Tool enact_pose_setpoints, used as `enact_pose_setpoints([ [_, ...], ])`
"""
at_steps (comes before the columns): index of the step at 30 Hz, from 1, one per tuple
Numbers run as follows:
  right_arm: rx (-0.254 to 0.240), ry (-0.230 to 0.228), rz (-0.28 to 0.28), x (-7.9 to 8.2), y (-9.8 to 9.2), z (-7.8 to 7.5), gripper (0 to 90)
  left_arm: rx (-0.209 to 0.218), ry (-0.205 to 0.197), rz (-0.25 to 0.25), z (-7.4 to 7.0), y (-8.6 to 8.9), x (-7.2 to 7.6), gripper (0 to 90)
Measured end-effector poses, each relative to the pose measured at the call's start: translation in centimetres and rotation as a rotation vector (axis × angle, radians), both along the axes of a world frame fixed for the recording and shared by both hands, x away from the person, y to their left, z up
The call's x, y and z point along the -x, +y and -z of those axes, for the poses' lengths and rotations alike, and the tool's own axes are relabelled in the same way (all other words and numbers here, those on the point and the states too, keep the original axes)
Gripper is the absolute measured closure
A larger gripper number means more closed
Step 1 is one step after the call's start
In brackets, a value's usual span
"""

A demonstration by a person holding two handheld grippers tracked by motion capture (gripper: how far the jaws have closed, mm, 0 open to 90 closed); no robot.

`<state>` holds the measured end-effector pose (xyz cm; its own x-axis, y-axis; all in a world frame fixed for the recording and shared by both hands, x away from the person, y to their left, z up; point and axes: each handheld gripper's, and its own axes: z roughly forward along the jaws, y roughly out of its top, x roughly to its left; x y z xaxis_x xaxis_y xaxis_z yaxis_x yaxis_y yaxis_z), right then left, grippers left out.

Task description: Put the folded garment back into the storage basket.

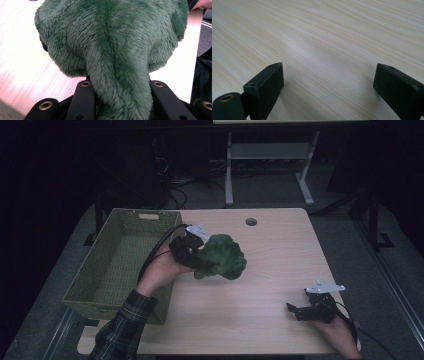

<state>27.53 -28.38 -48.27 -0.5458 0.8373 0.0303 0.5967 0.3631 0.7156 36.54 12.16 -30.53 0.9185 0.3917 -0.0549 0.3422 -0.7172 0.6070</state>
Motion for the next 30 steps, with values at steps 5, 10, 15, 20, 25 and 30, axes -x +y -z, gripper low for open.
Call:
enact_pose_setpoints([
  [5, 0.002, -0.004, -0.002, 0.0, 0.0, 0.0, 8.9, -0.001, -0.01, -0.031, -0.4, 1.6, -0.1, 69.4],
  [10, 0.001, -0.003, -0.001, 0.0, 0.0, 0.0, 8.8, 0.003, -0.023, -0.064, -0.8, 3.3, 0.0, 69.4],
  [15, 0.002, -0.003, -0.002, 0.0, 0.0, 0.0, 8.7, 0.01, -0.041, -0.111, -1.5, 5.6, 0.2, 69.4],
  [20, 0.009, 0.009, 0.011, -0.2, 0.0, 0.1, 2.4, 0.014, -0.061, -0.157, -2.3, 8.0, 0.4, 69.4],
  [25, 0.013, 0.014, 0.017, -0.2, 0.0, 0.1, 1.3, 0.008, -0.076, -0.208, -2.9, 10.4, 0.7, 69.4],
  [30, 0.013, 0.014, 0.017, -0.2, 0.0, 0.1, 1.4, 0.004, -0.092, -0.257, -3.3, 12.5, 1.1, 69.4],
])
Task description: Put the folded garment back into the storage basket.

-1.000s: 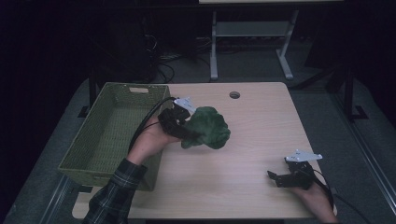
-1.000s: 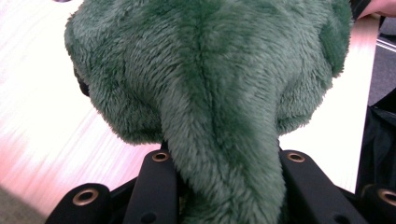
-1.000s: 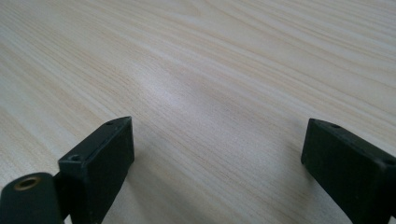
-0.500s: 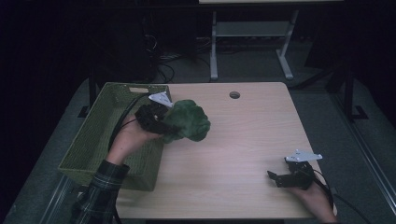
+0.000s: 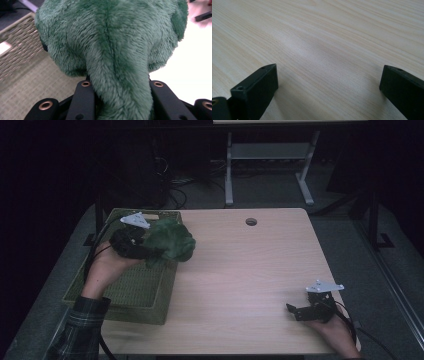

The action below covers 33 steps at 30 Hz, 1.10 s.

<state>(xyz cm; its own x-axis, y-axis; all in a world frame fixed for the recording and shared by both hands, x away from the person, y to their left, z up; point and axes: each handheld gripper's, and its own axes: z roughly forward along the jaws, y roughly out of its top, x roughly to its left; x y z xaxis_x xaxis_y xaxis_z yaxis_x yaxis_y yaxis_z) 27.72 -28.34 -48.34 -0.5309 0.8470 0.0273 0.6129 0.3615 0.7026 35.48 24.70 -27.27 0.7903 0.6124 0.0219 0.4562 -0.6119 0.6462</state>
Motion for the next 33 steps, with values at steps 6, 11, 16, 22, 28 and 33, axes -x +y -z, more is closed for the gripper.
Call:
enact_pose_setpoints([
  [6, 0.0, 0.0, 0.0, 0.0, 0.0, 0.0, 1.4, -0.006, 0.002, -0.07, 0.5, 2.5, 0.4, 69.4],
  [11, 0.0, 0.0, 0.0, 0.0, 0.0, 0.0, 1.4, -0.026, 0.003, -0.11, 1.3, 3.9, 0.6, 69.4],
  [16, 0.0, -0.001, 0.0, 0.0, 0.0, 0.0, 1.4, -0.041, 0.009, -0.144, 2.3, 4.8, 0.7, 69.3],
  [22, 0.0, 0.0, 0.0, 0.0, 0.0, 0.0, 1.4, -0.045, 0.018, -0.188, 3.6, 5.7, 0.4, 69.3],
  [28, 0.0, 0.0, 0.0, 0.0, 0.0, 0.0, 1.4, -0.054, 0.037, -0.217, 5.3, 6.4, 0.0, 69.3],
  [33, 0.0, 0.0, 0.0, 0.0, 0.0, 0.0, 1.4, -0.069, 0.049, -0.248, 6.7, 7.1, -0.3, 69.3],
])
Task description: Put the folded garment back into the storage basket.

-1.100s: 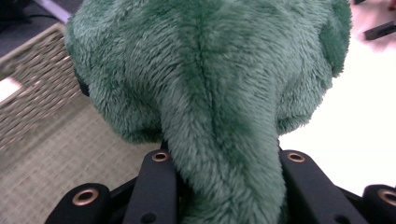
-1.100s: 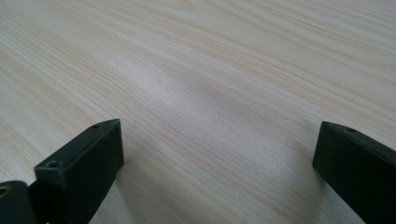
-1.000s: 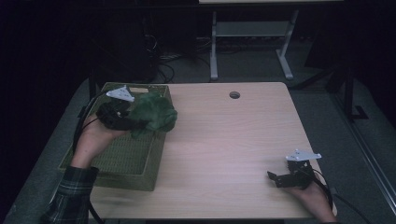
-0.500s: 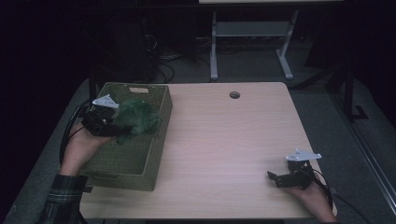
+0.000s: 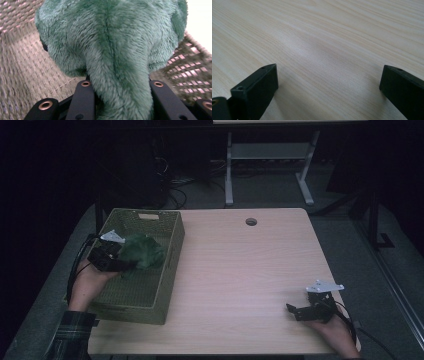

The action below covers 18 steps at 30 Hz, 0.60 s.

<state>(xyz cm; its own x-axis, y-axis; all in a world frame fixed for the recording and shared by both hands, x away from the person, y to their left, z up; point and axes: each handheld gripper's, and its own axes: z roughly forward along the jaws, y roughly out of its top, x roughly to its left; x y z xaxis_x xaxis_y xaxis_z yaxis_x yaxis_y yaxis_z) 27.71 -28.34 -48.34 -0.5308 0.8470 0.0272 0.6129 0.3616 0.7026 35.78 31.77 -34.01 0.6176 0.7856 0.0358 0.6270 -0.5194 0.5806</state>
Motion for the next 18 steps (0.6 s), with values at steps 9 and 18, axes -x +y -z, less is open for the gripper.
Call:
enact_pose_setpoints([
  [9, 0.0, 0.0, 0.0, 0.0, 0.0, 0.0, 1.4, -0.018, 0.023, -0.034, 2.4, 0.8, -1.0, 69.3],
  [18, 0.0, 0.0, 0.0, 0.0, 0.0, 0.0, 1.4, -0.041, 0.078, -0.035, 5.1, 0.9, -2.1, 68.8],
])
